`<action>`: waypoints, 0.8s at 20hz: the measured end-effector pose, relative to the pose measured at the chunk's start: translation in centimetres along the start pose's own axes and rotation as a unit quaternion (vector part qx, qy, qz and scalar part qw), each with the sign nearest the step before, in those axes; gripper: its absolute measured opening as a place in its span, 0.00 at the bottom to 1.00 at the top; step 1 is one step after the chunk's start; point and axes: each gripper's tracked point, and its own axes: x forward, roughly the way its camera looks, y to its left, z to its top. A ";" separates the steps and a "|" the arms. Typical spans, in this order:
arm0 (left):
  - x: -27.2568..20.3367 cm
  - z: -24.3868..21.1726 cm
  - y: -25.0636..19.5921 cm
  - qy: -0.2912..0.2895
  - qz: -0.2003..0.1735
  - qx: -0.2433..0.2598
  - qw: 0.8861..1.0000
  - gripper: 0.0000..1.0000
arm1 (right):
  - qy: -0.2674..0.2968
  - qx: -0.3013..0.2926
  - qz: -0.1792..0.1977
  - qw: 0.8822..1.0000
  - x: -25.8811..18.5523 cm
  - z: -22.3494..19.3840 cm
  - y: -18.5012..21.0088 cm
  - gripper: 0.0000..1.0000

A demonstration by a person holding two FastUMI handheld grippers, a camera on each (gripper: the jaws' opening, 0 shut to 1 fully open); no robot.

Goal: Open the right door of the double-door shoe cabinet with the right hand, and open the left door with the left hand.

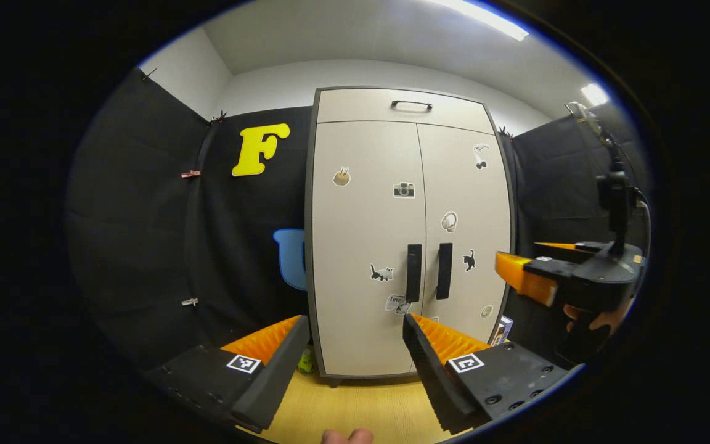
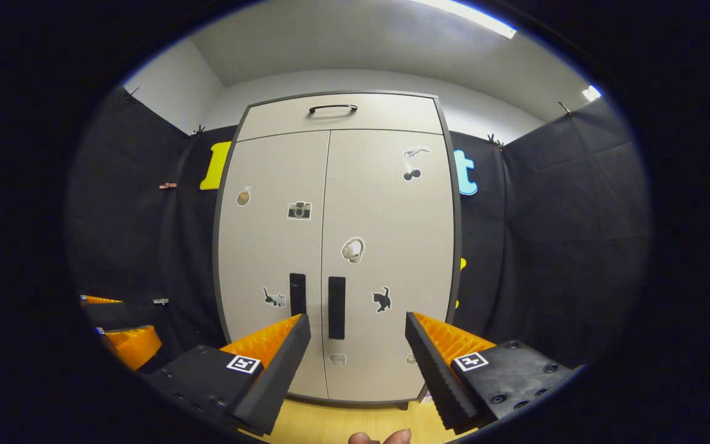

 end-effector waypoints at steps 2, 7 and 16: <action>0.2 -0.3 0.4 0.002 -0.001 0.003 1.000 0.94 | 0.001 0.013 0.012 1.000 2.4 -0.7 1.2 0.98; 0.6 -1.1 1.3 0.007 0.006 -0.001 1.000 0.94 | 0.015 0.011 0.006 1.000 8.5 -3.3 1.9 0.98; 1.9 -1.9 2.7 0.015 0.020 -0.007 1.000 0.94 | 0.034 0.023 -0.002 0.999 15.1 -6.8 2.9 0.97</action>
